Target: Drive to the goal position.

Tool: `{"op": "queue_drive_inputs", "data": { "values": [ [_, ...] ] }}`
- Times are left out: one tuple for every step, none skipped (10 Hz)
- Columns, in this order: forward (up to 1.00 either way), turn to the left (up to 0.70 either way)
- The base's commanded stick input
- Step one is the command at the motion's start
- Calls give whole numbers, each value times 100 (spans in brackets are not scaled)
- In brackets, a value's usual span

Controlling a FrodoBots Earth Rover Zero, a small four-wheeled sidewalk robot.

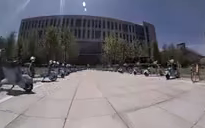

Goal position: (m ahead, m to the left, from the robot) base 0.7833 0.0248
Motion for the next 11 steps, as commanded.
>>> {"op": "queue_drive_inputs", "data": {
  "values": [
    [55, 0],
    [55, 0],
    [56, 0],
    [56, 0],
    [55, 0],
    [56, 0],
    [56, 0],
    [55, 0],
    [55, 0],
    [55, 0],
    [55, 0]
  ]
}}
